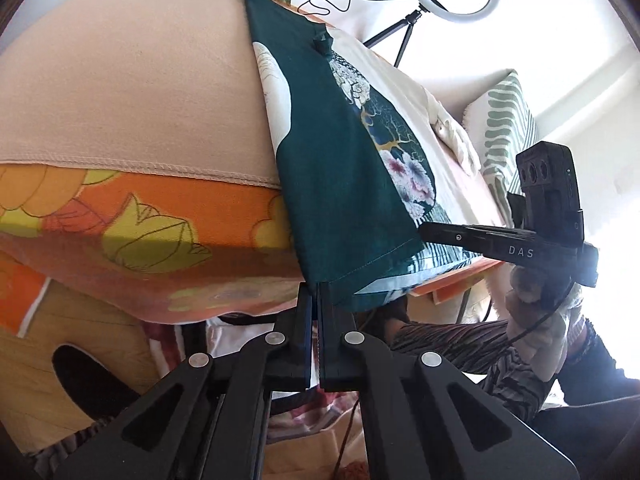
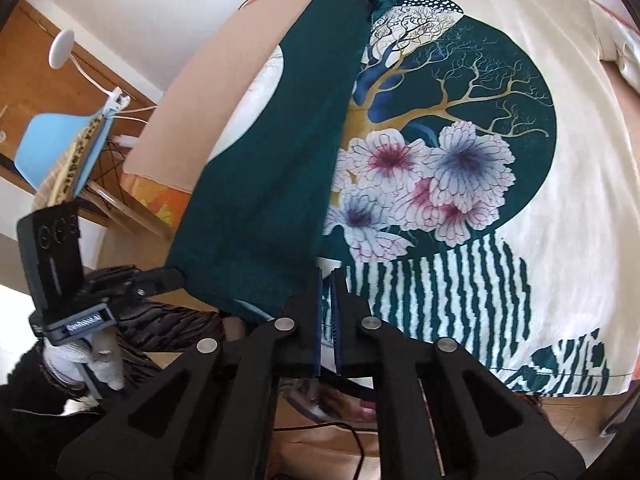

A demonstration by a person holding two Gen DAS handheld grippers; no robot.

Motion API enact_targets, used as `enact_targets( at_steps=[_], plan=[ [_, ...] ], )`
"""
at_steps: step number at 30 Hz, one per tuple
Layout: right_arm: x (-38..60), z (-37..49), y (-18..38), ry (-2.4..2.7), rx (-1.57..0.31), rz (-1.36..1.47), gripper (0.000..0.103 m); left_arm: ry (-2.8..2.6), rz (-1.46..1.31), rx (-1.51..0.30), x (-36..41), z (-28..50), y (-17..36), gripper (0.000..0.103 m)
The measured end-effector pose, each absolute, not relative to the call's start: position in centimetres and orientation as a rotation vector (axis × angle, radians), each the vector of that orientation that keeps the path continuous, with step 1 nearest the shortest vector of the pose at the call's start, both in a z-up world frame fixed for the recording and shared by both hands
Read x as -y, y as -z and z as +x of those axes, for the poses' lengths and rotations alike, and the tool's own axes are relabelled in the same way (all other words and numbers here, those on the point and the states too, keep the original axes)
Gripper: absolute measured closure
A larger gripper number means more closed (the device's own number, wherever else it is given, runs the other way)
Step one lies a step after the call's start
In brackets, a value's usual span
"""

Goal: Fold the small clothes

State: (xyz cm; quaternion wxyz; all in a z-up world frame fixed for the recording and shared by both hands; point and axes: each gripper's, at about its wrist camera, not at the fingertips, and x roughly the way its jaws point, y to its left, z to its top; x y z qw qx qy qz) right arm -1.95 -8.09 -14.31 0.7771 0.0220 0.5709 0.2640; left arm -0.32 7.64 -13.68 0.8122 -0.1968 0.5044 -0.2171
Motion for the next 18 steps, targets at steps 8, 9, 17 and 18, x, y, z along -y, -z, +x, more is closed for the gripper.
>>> enact_targets(
  at_steps=[8,9,17,18],
  plan=[
    [12.2,-4.0,10.2,-0.566,-1.096,0.059,0.084,0.413,-0.196,-1.036,-6.5,-1.4,11.3,0.078],
    [13.6,-4.3,9.3,-0.556,-1.059,0.079,0.077,0.415,-0.174,-1.014,-6.2,-1.6,10.7,0.078],
    [24.1,-6.0,2.1,-0.421,-0.768,0.198,0.032,0.523,-0.145,-0.833,-0.5,-0.1,7.0,0.077],
    [25.4,-6.2,1.4,-0.401,-0.738,0.203,0.023,0.543,-0.141,-0.829,0.6,0.4,6.9,0.074]
  ],
)
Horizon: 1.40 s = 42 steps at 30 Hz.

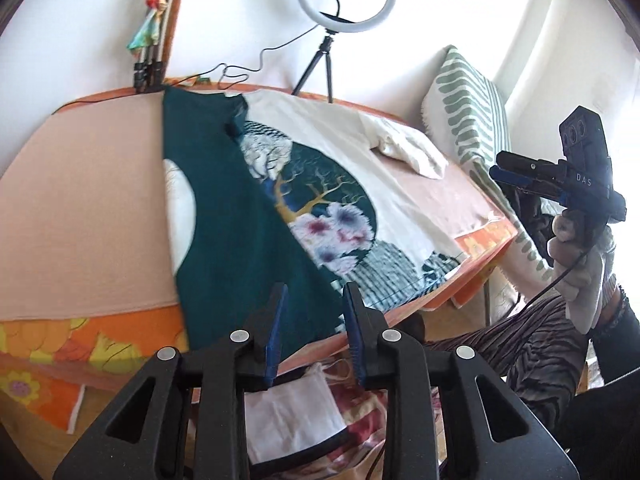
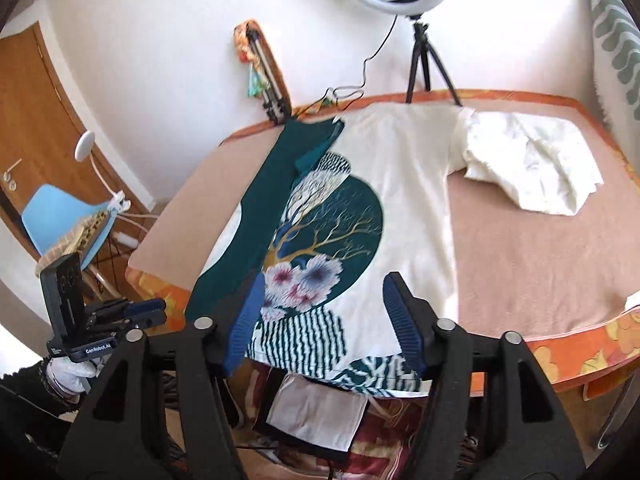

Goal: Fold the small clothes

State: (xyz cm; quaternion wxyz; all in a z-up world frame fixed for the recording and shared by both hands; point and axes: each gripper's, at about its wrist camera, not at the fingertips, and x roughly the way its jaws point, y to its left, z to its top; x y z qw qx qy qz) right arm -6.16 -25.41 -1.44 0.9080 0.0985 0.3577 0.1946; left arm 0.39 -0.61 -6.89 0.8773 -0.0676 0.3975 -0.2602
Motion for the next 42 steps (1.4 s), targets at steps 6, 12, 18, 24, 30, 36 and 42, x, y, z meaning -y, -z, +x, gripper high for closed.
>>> enact_targets(
  at_steps=[6,12,18,24,30,36,42],
  plan=[
    [33.3,-6.5,-1.2,-0.315,-0.647,0.249,0.013,0.667,-0.046,-0.792,8.8,2.1,6.8,0.071],
    [40.4,-5.5,-1.2,-0.267,-0.625,0.356,0.009,0.800,0.122,-0.764,18.2,2.0,7.6,0.055],
    [44.6,-3.3,-0.4,-0.238,-0.629,0.403,0.009,0.872,0.222,-0.809,25.3,2.1,9.8,0.049],
    [45.7,-0.2,0.5,-0.233,-0.657,0.397,0.009,0.789,0.372,-0.802,28.3,2.1,12.1,0.049],
    [44.8,4.0,1.0,-0.257,-0.687,0.379,0.009,0.751,0.348,-0.807,28.0,3.2,13.0,0.052],
    [41.7,10.1,1.1,-0.306,-0.719,0.343,0.009,0.794,0.187,-0.834,26.6,5.0,13.0,0.096],
    [38.1,18.0,2.5,-0.311,-0.785,0.313,0.009,0.830,0.021,-0.836,24.6,5.6,12.0,0.101]
  ],
)
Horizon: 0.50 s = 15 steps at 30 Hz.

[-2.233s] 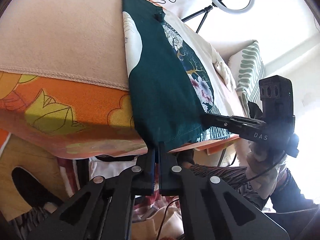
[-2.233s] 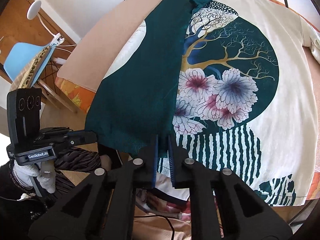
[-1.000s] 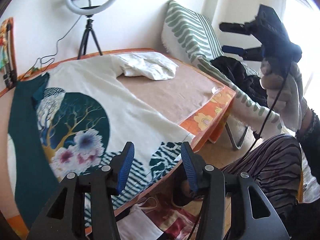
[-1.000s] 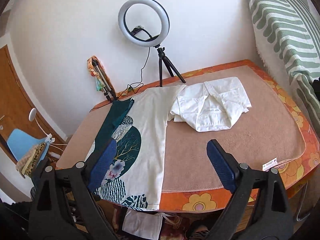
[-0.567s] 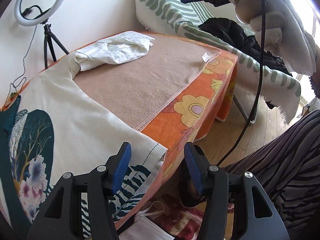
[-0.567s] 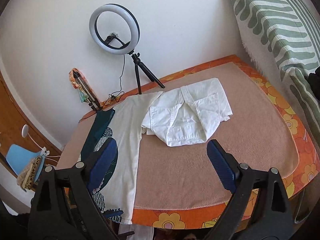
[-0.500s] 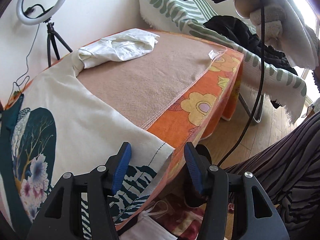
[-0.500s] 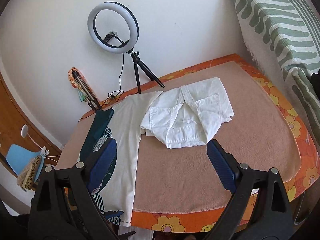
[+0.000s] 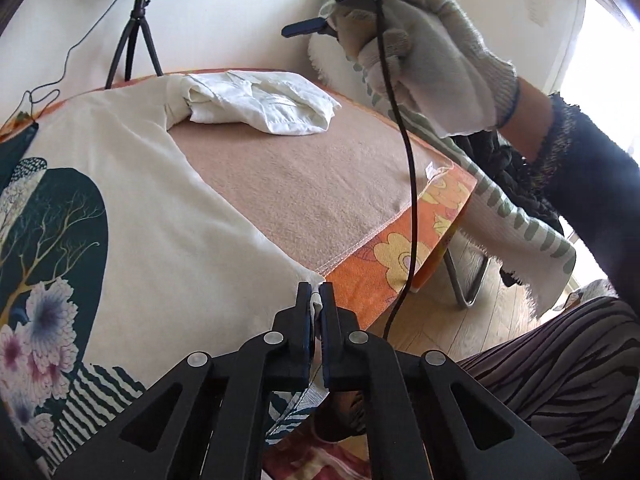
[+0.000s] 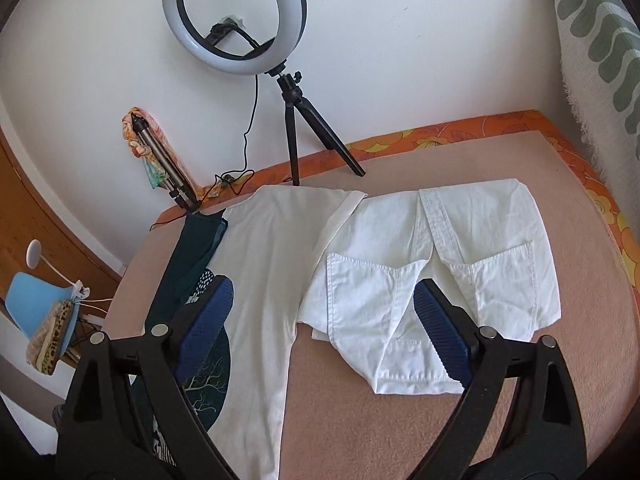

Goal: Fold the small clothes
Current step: 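Grasp the cream shoulder with the left tool while the right tool grasps the cream hem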

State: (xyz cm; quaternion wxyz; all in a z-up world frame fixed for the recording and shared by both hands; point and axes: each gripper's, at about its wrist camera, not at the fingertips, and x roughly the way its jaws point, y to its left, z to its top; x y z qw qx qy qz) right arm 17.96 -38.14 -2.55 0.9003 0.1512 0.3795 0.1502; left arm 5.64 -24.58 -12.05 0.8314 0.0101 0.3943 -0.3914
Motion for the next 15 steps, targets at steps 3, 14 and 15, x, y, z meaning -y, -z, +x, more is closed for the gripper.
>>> enact_targets(
  at_steps=[3,14,15],
  plan=[
    [37.1,22.2,3.5,-0.281,-0.819,0.315,0.009,0.817,-0.088,-0.824,22.8,6.3,11.2,0.101],
    [33.3,35.5,10.0,-0.202,-1.017,0.272,0.027,0.796,-0.228,-0.849,20.1,8.1,11.4,0.101],
    [33.2,36.2,10.7,-0.198,-1.033,0.271,0.027,0.798,-0.232,-0.852,20.1,8.2,11.6,0.101]
  ],
)
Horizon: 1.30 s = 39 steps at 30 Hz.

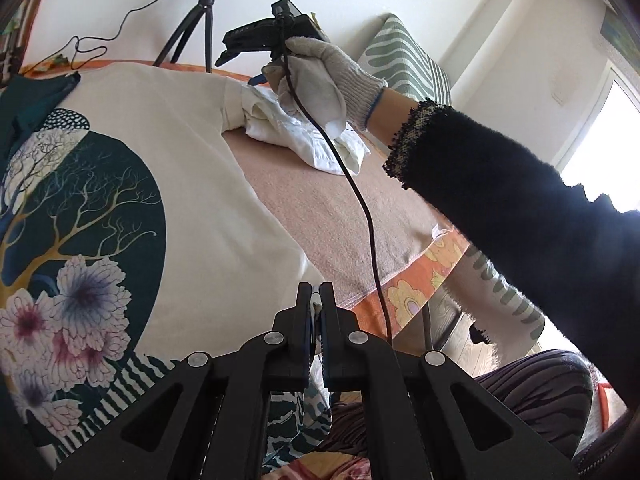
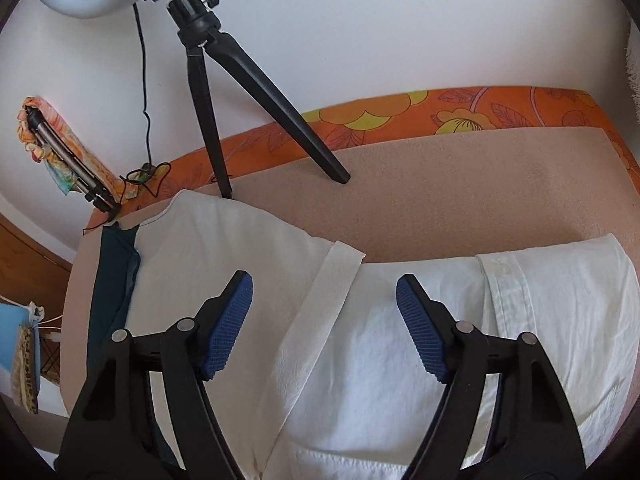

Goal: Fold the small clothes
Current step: 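Grasp the cream shoulder with the left tool while the right tool grasps the cream hem, then lift the cream half with both tools over the green panel and release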

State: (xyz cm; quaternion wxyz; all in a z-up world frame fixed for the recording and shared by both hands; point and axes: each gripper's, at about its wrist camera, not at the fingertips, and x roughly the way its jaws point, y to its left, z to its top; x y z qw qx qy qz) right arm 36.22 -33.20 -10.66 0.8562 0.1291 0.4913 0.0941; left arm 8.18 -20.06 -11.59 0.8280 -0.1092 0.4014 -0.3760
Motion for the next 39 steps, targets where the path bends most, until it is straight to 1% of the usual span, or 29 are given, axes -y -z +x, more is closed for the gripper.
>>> enact_targets(
  at_steps=[4,5,6,7,8,9,10,11,12,13,15,21,30,34,39],
  plan=[
    [33.1,37.7,12.0,-0.196,-1.052,0.287,0.028,0.807,-0.259,-0.867,19.8,8.5,12.2,0.101],
    [33.0,37.9,12.0,-0.206,-1.053,0.295,0.033,0.811,-0.266,-0.870,19.9,8.5,12.3,0.101],
    [33.0,38.0,12.1,-0.214,-1.060,0.302,0.041,0.814,-0.271,-0.872,19.9,8.5,12.5,0.101],
    [32.9,38.1,12.2,-0.213,-1.067,0.303,0.046,0.814,-0.276,-0.872,19.8,8.5,12.6,0.101],
    [32.7,38.3,12.2,-0.205,-1.073,0.299,0.054,0.815,-0.281,-0.873,19.8,8.5,12.8,0.101],
    [32.5,38.4,12.2,-0.199,-1.078,0.287,0.064,0.813,-0.284,-0.874,19.8,8.6,12.9,0.101],
    [32.2,38.4,12.1,-0.189,-1.083,0.266,0.072,0.811,-0.287,-0.873,19.8,8.5,13.0,0.101],
    [31.9,38.3,12.0,-0.186,-1.084,0.253,0.085,0.809,-0.291,-0.870,19.7,8.5,13.0,0.101],
    [31.6,38.3,11.8,-0.184,-1.081,0.245,0.091,0.808,-0.299,-0.866,19.5,8.4,13.1,0.101],
    [31.3,38.2,11.5,-0.178,-1.075,0.236,0.093,0.806,-0.310,-0.861,19.3,8.3,13.0,0.101],
    [30.6,38.2,10.8,-0.161,-1.063,0.219,0.096,0.801,-0.327,-0.852,18.6,8.2,12.8,0.101],
    [26.8,37.7,6.9,-0.134,-1.024,0.119,0.097,0.761,-0.378,-0.819,16.1,7.8,12.5,0.101],
    [16.6,36.3,1.8,-0.075,-0.981,-0.135,0.097,0.681,-0.434,-0.752,11.4,5.3,11.7,0.101],
    [11.0,35.6,1.3,-0.069,-0.965,-0.261,0.097,0.645,-0.453,-0.738,9.4,4.1,11.9,0.101],
    [4.6,35.4,2.4,-0.092,-0.971,-0.357,0.097,0.601,-0.471,-0.738,7.4,3.1,12.5,0.101]
  ],
)
